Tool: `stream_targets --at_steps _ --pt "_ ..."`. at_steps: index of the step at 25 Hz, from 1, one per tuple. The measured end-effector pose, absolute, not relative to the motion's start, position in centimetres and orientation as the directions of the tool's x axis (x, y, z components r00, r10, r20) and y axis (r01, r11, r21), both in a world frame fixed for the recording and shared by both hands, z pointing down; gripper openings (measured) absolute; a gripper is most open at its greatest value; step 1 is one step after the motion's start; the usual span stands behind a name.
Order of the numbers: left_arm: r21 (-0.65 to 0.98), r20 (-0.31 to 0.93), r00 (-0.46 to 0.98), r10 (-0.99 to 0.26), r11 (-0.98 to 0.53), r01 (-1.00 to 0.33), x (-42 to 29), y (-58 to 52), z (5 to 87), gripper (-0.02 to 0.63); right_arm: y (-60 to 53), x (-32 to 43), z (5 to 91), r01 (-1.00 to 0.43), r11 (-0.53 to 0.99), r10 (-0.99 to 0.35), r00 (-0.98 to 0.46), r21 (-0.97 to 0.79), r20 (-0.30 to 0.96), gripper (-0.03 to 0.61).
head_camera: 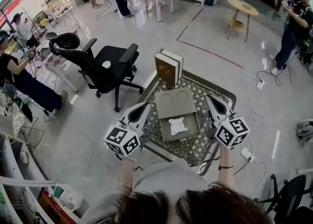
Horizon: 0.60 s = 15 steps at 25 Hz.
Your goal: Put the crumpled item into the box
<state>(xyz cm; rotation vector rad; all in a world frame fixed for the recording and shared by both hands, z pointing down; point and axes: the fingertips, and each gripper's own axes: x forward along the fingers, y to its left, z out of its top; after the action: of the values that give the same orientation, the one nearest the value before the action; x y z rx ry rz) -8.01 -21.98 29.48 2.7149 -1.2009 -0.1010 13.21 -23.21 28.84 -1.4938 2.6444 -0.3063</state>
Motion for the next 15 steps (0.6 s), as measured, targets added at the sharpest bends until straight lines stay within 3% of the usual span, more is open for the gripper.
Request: stream_targets --at_steps 15 --pt "0.14 -0.034 0.654 -0.756 -0.651 -0.746 -9.2 -22.2 27.7 0.017 -23.3 13.2 27.6 -0.844 0.519 -0.853 -0.521 -0.136 -0.019 0.021"
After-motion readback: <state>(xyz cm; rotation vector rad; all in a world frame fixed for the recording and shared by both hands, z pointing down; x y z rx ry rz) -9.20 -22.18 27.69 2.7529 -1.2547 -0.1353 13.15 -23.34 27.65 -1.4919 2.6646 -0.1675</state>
